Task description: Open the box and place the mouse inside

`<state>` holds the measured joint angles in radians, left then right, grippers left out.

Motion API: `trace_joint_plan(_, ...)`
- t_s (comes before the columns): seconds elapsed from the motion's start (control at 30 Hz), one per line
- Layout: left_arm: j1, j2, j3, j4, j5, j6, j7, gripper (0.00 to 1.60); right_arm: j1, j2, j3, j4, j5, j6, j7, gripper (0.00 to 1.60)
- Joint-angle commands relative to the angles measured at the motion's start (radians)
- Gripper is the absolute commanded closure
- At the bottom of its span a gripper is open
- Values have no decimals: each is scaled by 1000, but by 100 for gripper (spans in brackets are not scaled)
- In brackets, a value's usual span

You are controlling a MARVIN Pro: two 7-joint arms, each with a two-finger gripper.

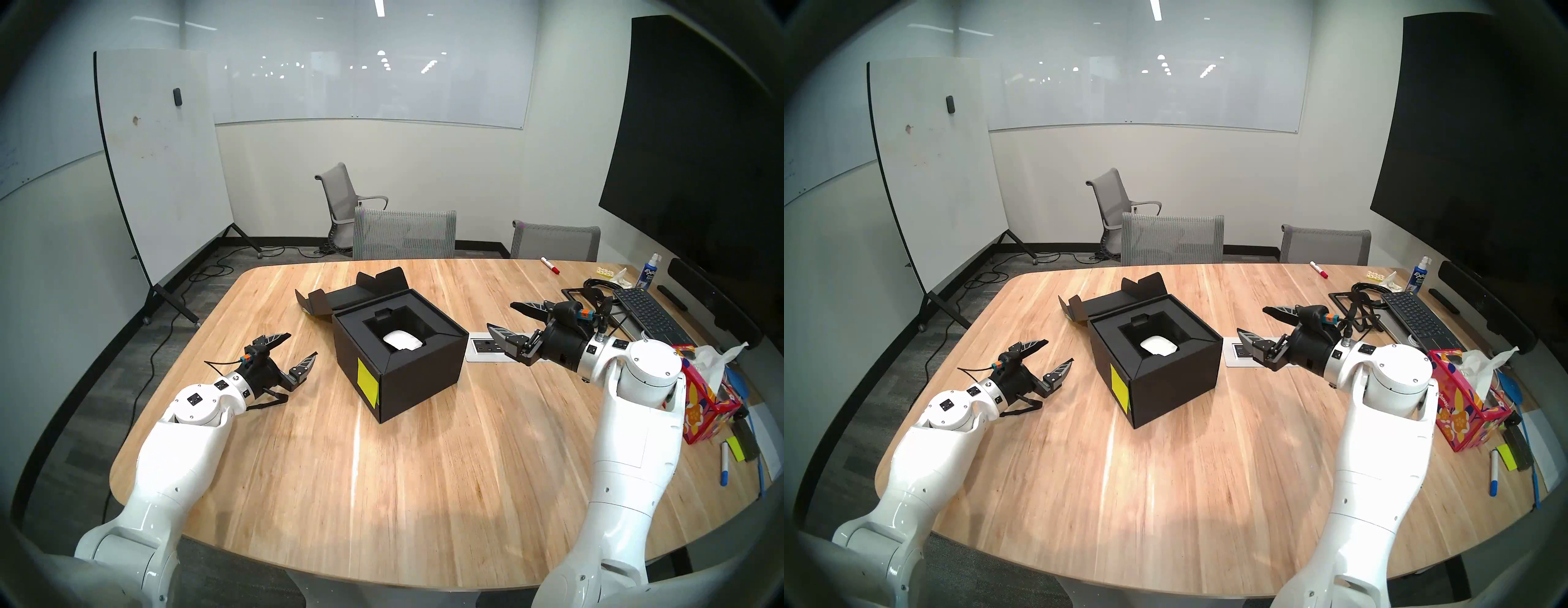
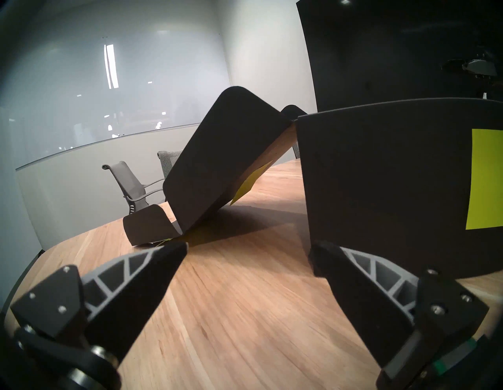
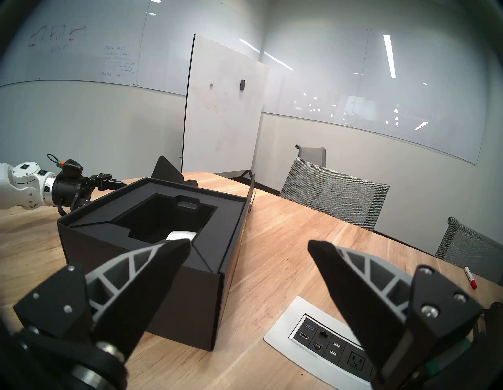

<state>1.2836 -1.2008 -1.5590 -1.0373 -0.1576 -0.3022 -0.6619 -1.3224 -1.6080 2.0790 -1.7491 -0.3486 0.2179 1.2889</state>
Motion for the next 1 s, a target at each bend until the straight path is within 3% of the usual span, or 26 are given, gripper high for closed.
trace_joint_plan(0.0, -85, -11, 5, 24, 9, -9, 14, 0, 17, 1, -2, -19, 5, 1, 1, 0)
trace_joint_plan(0.3, -140, -23, 41, 103, 50, -24, 23, 0, 19, -1, 0, -19, 3, 1, 4, 0)
trace_joint_plan(0.37, -153, -27, 47, 121, 58, -27, 27, 20, 19, -2, 0, -19, 2, 1, 4, 0)
trace_joint_plan(0.43, -159, -28, 51, 130, 62, -30, 29, 16, 19, -2, 1, -19, 2, 1, 5, 0)
trace_joint_plan(0.47, -164, -29, 52, 138, 64, -32, 29, 0, 19, -2, 1, -19, 1, 1, 5, 0)
trace_joint_plan(0.97, -227, -58, 67, 254, 99, -75, 76, 0, 21, -6, 4, -19, -3, 0, 9, 0)
